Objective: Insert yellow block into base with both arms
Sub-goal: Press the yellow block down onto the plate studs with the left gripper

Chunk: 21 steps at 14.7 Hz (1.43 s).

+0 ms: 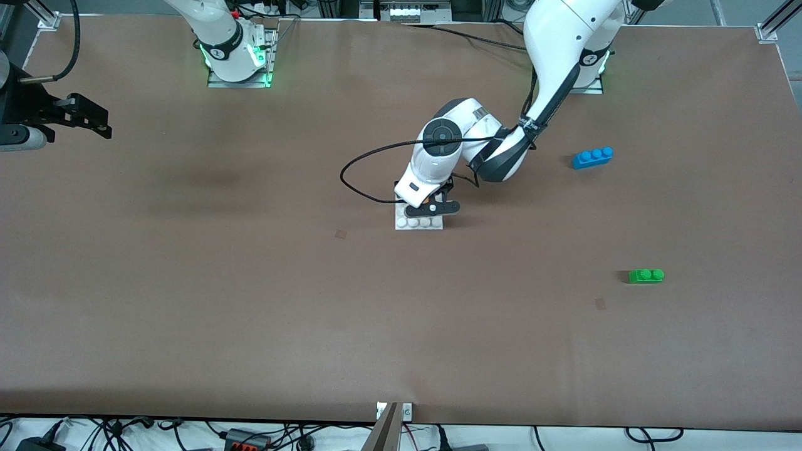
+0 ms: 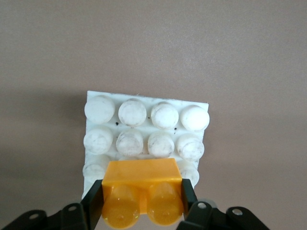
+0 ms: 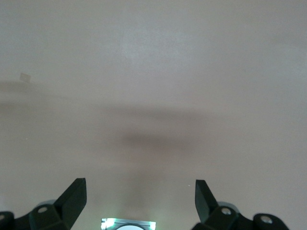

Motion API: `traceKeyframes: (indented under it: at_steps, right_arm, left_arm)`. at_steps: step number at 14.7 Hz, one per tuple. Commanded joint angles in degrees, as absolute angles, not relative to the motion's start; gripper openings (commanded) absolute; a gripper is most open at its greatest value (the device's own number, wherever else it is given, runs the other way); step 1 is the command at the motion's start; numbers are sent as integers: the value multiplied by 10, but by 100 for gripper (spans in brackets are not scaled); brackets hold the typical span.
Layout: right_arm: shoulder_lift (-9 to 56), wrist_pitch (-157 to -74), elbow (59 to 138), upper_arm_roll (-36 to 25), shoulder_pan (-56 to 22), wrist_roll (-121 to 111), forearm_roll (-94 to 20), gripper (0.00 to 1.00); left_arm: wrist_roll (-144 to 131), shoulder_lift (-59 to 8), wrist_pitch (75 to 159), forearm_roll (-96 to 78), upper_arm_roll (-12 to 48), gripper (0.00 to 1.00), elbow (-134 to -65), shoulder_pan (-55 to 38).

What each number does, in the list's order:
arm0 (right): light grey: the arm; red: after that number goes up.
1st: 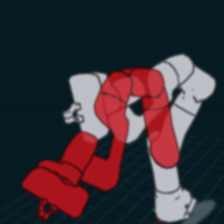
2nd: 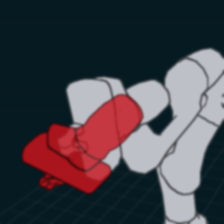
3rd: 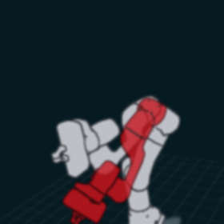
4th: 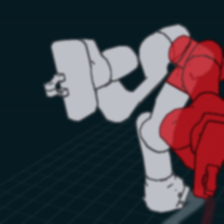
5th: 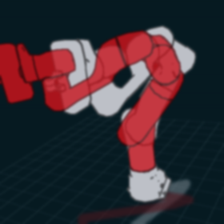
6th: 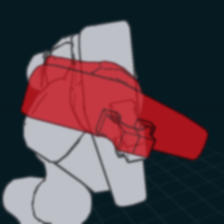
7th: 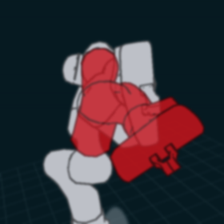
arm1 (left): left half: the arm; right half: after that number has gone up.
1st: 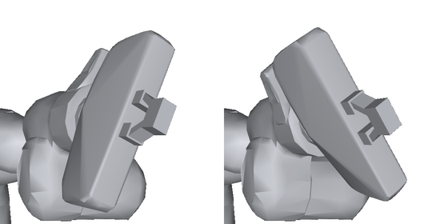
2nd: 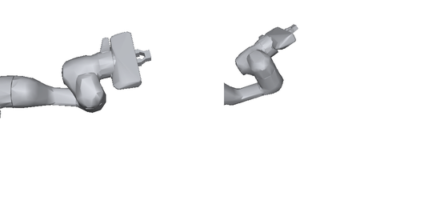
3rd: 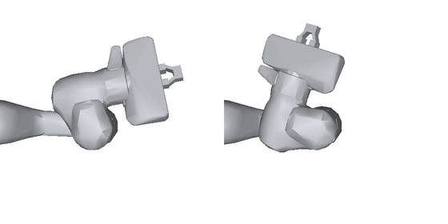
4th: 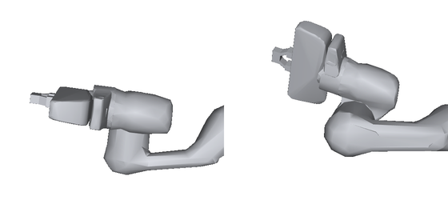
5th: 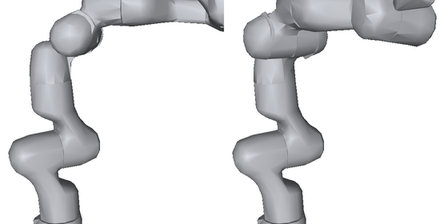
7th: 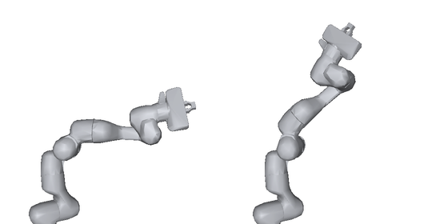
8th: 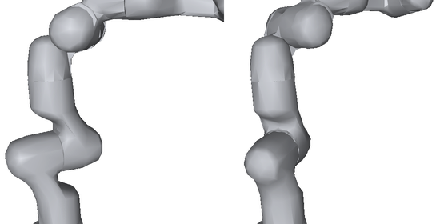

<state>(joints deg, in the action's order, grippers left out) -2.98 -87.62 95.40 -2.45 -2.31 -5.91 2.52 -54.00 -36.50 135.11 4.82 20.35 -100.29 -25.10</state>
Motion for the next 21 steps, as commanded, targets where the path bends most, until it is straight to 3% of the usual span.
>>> traceKeyframes:
  at_steps: [1, 9, 12, 21]
  right_arm:
    - [-38, -882, 962, -25, -19, -50, 15, 100]
    - [-38, -882, 962, -25, -20, -50, 14, 100]
    - [-38, -883, 962, -25, -19, -50, 14, 100]
    - [-37, -883, 962, -25, -19, -50, 14, 100]
  left_arm:
    - [-561, -369, 1365, 69, 208, 56, -1006, -246]
    - [-560, -376, 1366, 81, 213, 57, -1009, -233]
    - [-560, -367, 1367, 83, 254, 57, -1034, -193]
    - [-568, -377, 1386, 105, 256, 57, -1035, -207]
